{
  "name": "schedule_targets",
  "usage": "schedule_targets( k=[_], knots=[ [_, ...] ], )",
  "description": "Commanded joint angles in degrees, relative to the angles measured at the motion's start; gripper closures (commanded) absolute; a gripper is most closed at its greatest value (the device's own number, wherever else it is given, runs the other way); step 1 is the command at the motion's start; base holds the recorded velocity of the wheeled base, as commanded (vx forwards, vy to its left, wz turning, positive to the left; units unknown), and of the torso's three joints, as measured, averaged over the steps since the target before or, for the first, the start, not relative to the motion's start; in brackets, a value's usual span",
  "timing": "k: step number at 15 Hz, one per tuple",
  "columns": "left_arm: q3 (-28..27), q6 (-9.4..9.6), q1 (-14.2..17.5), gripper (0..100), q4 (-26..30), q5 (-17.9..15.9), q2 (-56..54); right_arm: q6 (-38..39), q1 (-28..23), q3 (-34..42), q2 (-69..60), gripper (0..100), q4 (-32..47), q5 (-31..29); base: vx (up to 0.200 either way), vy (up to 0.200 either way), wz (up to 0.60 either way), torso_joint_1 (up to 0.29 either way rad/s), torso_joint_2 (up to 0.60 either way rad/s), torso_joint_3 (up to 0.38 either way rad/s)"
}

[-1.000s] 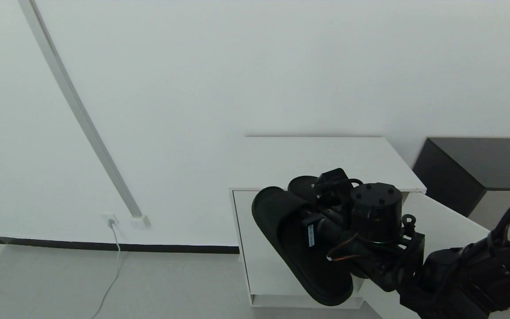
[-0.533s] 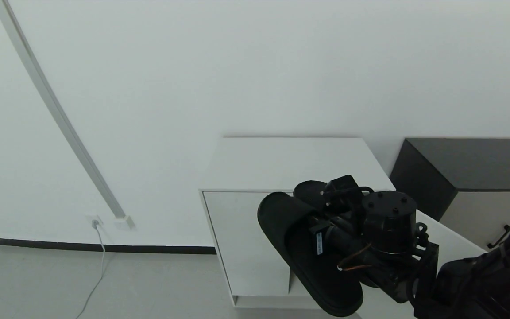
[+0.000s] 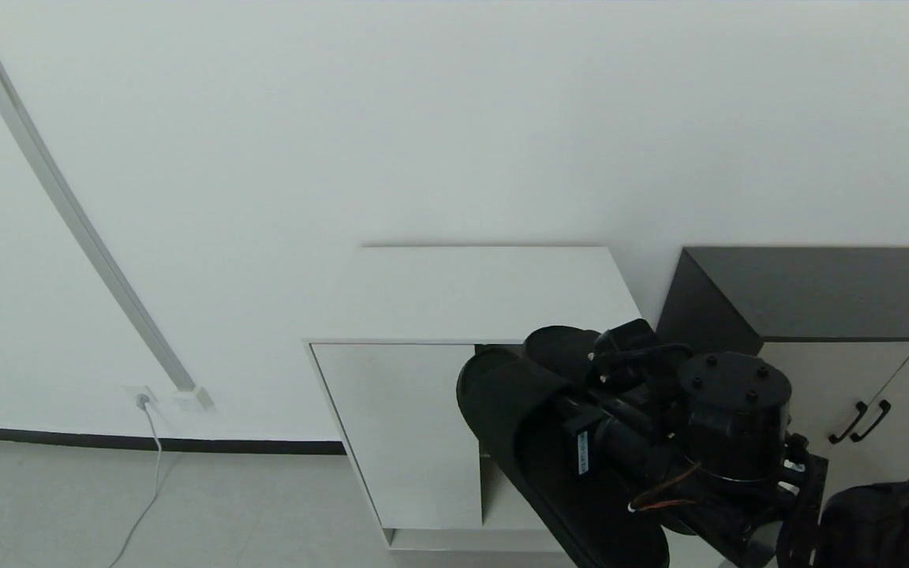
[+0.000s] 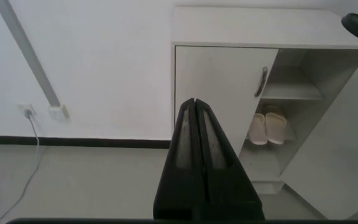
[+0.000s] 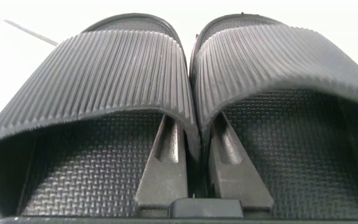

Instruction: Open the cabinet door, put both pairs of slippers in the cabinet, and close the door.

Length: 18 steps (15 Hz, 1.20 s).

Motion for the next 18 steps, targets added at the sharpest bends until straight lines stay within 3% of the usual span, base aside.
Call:
schedule_targets(
  k=[1,18],
  knots=[
    [0.00,-0.06,0.01,100,-0.02,0.03,0.00,-0.01,0.32,0.52,-0.29,100,0.09,0.06,0.000,0.000,0.00,0.000,0.00,0.000],
    [0.00,-0.15,0.01,100,-0.02,0.12,0.00,0.69,-0.39,1.22,1.65,100,-1.14,1.55,0.000,0.000,0.00,-0.016,0.03,0.018]
  ],
)
